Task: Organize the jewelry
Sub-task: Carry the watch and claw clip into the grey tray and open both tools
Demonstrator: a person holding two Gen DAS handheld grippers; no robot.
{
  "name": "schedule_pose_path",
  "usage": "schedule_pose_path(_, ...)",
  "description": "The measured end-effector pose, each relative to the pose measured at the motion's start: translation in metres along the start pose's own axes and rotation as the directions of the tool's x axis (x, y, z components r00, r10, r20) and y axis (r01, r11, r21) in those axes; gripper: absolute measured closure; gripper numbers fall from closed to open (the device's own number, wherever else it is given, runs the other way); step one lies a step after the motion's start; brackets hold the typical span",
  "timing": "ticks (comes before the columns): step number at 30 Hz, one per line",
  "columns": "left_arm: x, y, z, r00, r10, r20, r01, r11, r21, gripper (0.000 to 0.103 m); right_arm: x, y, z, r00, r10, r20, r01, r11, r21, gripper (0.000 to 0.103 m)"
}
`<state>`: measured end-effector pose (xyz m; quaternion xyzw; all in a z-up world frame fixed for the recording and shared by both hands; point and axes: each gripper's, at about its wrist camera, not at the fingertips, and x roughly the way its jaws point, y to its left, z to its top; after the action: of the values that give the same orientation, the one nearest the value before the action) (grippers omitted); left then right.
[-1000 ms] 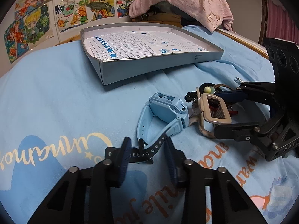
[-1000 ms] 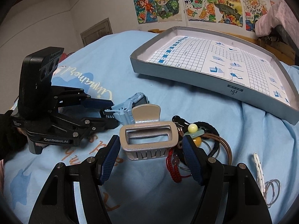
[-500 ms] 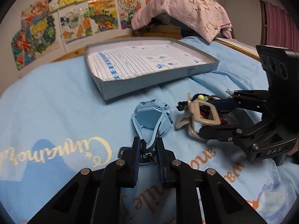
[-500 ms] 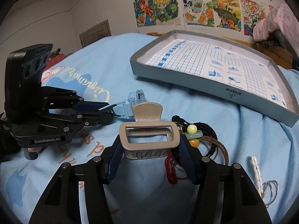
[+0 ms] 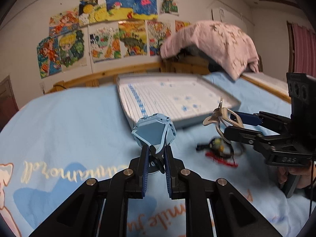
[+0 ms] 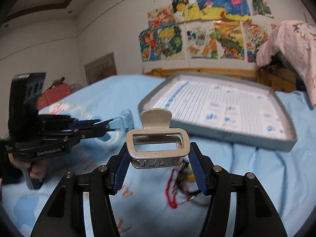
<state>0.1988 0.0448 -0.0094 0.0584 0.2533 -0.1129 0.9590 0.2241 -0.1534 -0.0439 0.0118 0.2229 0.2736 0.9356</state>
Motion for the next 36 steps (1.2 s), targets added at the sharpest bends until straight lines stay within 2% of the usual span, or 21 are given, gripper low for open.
schedule_pose_path(5,0.023,0.002,0.031,0.998,0.004,0.060,-0.001,0.998,-0.056,0.089,0.014,-0.023,0.027,0.993,-0.119,0.010,0.119,0.993,0.018,0.050)
schedule_pose_path(8,0.045,0.005,0.043,0.998,0.002,0.062,0.004,0.995,-0.096,0.089,0.029,-0.037,0.041,0.985,-0.171,0.006,0.171,0.985,0.028,0.050)
schedule_pose_path(14,0.101,0.017,0.058,1.000,0.010,-0.018,-0.013,0.984,-0.176,0.089,0.072,-0.064,0.057,0.977,-0.203,-0.060,0.207,0.976,0.072,0.049)
schedule_pose_path(19,0.115,0.014,0.053,0.998,0.007,-0.068,-0.019,0.983,-0.181,0.087,0.096,-0.072,0.050,0.973,-0.199,-0.114,0.210,0.973,0.095,0.049)
schedule_pose_path(22,0.114,0.009,0.052,0.997,0.020,-0.073,-0.032,0.986,-0.166,0.077,0.103,-0.074,0.044,0.972,-0.192,-0.133,0.207,0.973,0.104,0.049)
schedule_pose_path(27,0.109,0.008,0.045,0.995,0.030,-0.094,-0.047,0.982,-0.184,0.072,0.099,-0.076,0.041,0.971,-0.195,-0.137,0.212,0.970,0.123,0.048)
schedule_pose_path(28,0.109,0.010,0.046,0.995,0.029,-0.096,-0.047,0.980,-0.191,0.068,0.097,-0.078,0.040,0.971,-0.195,-0.135,0.212,0.969,0.129,0.047)
schedule_pose_path(30,0.102,0.011,0.044,0.996,0.032,-0.079,-0.048,0.976,-0.211,0.051,0.089,-0.080,0.039,0.972,-0.198,-0.125,0.215,0.966,0.143,0.039)
schedule_pose_path(31,0.095,0.011,0.044,0.998,0.042,-0.056,-0.054,0.974,-0.221,0.036,0.084,-0.081,0.038,0.973,-0.197,-0.118,0.213,0.966,0.147,0.032)
schedule_pose_path(32,0.089,0.010,0.043,0.998,0.052,-0.035,-0.058,0.972,-0.229,0.030,0.078,-0.080,0.038,0.974,-0.199,-0.107,0.214,0.966,0.148,0.031)
schedule_pose_path(36,0.065,0.004,0.041,0.998,0.056,0.013,-0.052,0.970,-0.239,0.026,0.053,-0.080,0.038,0.974,-0.217,-0.062,0.225,0.961,0.160,0.030)
